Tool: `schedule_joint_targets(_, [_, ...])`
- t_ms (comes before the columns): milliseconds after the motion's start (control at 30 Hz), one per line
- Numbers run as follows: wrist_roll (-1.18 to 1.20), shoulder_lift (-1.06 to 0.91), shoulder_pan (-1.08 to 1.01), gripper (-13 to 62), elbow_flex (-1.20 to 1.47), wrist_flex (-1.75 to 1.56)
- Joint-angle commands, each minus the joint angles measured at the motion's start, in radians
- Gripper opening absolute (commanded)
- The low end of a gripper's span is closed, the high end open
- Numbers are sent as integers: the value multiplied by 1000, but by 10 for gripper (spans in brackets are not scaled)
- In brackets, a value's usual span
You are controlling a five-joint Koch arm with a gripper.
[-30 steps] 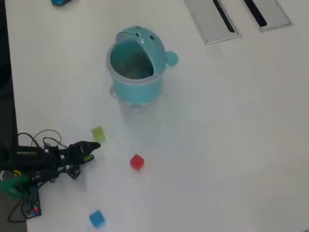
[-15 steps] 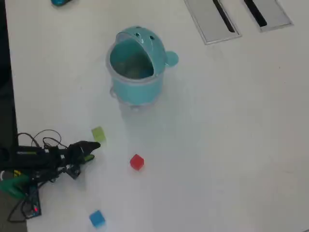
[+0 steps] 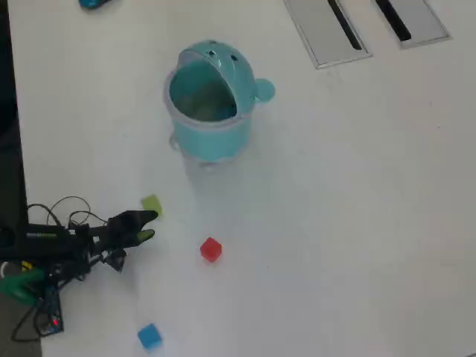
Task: Grasp RGB lego blocks and put them in the bin one by one.
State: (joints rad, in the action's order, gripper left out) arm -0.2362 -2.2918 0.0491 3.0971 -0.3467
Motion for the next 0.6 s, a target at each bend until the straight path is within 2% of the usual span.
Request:
schedule_joint_targets(0, [-26,-67,-6,336,72,-172])
schedule_joint_targets(333, [-204,-66,-52,329,74,-497])
schedule_joint_targets(467, [-448,-66,-130,323,72,-609])
schedule_joint_targets(567, [-509,-67,-137,325,71,-629])
